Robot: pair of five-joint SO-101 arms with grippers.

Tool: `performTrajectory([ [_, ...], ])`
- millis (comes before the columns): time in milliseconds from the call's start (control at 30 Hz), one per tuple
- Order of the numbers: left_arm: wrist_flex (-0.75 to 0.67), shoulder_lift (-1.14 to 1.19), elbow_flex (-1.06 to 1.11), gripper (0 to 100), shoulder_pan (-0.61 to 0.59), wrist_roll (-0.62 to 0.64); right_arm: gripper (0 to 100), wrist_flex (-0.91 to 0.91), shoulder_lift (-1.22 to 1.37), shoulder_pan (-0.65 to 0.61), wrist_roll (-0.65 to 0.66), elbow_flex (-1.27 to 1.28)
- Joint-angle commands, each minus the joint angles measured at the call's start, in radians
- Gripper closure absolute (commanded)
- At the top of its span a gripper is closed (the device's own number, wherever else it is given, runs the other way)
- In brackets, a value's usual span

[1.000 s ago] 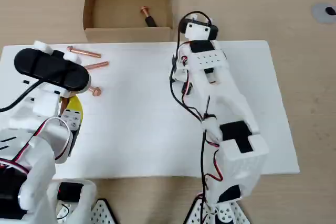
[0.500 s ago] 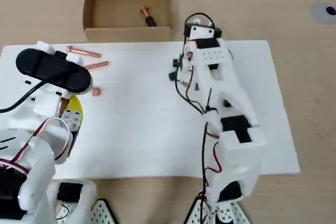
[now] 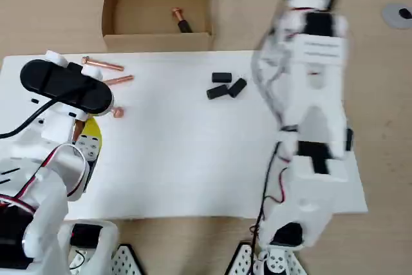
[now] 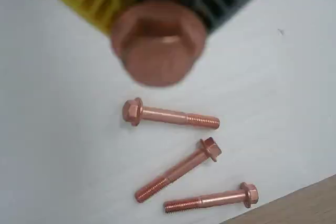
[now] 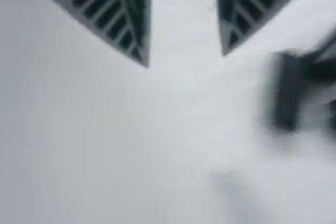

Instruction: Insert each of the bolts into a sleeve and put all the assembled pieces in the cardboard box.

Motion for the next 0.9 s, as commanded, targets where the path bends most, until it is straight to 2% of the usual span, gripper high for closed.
performTrajectory([
  [0,0.002,-0.004,-0.003,99,0.009,-0.009,87.1,0.017,-0.007,0.180,0.091,-0.024],
  [233,0.000,0.001,-0.003,99,0.011,-0.009,84.7,0.029,-0.008,0.381,0.152,0.013],
  [333,0.000,0.001,-0.003,99,0.011,-0.009,81.8,0.055,-0.007,0.381,0.195,0.015],
  [467,0.000,0.001,-0.005,99,0.011,-0.008,81.5,0.083,0.019,0.282,0.282,0.068],
  [600,0.002,0.001,-0.005,99,0.011,-0.008,81.6,0.057,0.059,0.119,0.296,0.117],
  [733,0.003,-0.004,-0.005,99,0.009,-0.008,81.6,-0.009,0.065,-0.059,0.224,0.076],
  [867,0.038,-0.007,-0.005,99,0.008,-0.008,81.6,-0.040,0.077,-0.180,0.170,-0.001],
])
